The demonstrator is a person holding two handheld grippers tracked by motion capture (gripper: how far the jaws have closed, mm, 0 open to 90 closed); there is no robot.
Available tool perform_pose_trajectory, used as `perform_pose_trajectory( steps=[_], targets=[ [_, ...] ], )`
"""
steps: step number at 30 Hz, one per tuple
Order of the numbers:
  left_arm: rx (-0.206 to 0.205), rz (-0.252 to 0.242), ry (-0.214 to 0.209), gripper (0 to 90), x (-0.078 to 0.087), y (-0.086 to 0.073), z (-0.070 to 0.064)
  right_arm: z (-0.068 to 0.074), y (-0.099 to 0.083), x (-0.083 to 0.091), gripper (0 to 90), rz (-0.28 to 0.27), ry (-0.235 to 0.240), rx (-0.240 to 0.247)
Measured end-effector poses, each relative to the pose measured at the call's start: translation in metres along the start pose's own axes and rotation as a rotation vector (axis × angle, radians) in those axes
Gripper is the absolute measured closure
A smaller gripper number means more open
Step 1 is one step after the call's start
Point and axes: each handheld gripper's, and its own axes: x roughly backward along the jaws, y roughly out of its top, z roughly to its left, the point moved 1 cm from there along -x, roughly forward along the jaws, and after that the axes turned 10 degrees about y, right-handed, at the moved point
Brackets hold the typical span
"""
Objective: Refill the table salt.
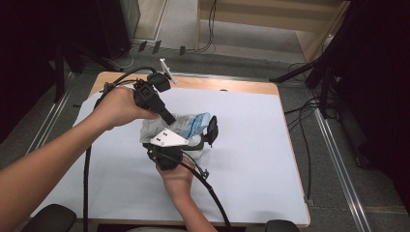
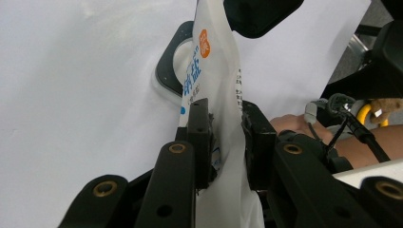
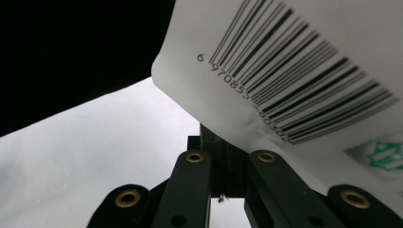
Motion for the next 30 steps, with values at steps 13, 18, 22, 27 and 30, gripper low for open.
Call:
perform_pose_trajectory(
  steps=[13, 18, 22, 27, 30],
  targets=[
    [0.008, -0.011, -0.011, 77.1, 0.0013, 0.0013, 0.0012, -0.0023, -0.0007, 0.0024, 90.0, -0.012, -0.004, -0.011],
    [0.007, -0.011, -0.022, 76.0, 0.0004, 0.0026, -0.0004, -0.0015, 0.0000, 0.0030, 90.0, -0.012, -0.003, -0.009],
    [0.009, -0.017, -0.019, 74.8, 0.0006, 0.0038, -0.0009, -0.0014, 0.0012, 0.0036, 90.0, -0.012, 0.000, -0.009],
    [0.007, -0.018, -0.023, 74.1, 0.0006, 0.0054, -0.0020, -0.0014, 0.0024, 0.0043, 90.0, -0.013, -0.004, -0.003],
    [0.004, -0.018, -0.022, 73.7, 0.0006, 0.0060, -0.0022, -0.0015, 0.0027, 0.0046, 90.0, -0.015, -0.002, -0.004]
  ],
)
